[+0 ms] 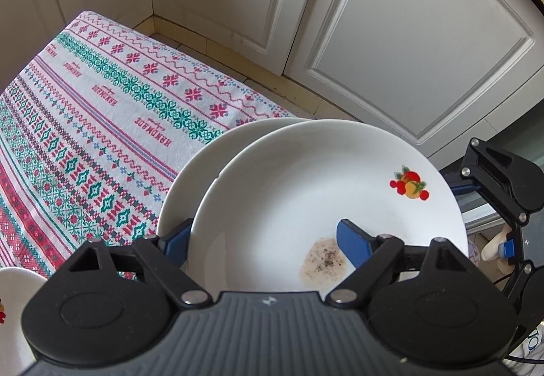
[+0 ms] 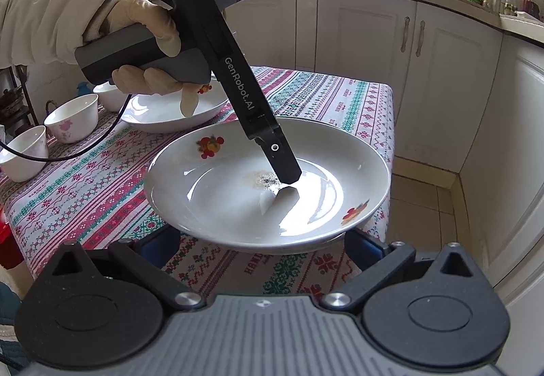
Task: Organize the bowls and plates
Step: 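Lower the stained plate onto the other plate and open the left gripper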
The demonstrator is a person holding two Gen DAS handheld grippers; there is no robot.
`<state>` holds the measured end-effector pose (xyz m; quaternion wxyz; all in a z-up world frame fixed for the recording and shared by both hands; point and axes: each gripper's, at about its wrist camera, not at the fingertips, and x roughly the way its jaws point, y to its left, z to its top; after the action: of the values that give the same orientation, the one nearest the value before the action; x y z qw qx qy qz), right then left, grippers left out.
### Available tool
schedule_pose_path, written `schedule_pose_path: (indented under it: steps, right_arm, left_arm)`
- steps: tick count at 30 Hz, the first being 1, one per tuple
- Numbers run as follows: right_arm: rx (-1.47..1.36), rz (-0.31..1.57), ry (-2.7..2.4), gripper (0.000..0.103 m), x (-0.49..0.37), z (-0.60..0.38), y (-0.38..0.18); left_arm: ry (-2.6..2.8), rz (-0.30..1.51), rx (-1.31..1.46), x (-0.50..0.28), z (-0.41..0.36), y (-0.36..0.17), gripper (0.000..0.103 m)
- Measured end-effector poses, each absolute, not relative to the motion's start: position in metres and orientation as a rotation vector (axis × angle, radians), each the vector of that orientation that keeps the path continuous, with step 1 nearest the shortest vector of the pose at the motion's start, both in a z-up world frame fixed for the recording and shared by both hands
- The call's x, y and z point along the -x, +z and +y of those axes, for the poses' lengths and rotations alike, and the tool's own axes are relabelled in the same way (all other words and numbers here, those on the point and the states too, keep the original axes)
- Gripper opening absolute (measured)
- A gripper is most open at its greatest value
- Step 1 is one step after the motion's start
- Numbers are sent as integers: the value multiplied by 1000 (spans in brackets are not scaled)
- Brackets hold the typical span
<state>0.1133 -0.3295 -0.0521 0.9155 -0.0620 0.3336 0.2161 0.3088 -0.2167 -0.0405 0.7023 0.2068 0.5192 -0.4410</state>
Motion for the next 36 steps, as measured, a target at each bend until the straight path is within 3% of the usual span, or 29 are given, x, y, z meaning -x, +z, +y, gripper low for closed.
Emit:
schedule_pose_path:
  steps: [36]
  right_arm:
    - [158,692,432,103,-110,-325,-53]
  left_arm:
    - [-940,1112,-470,-302,-206,-28,88]
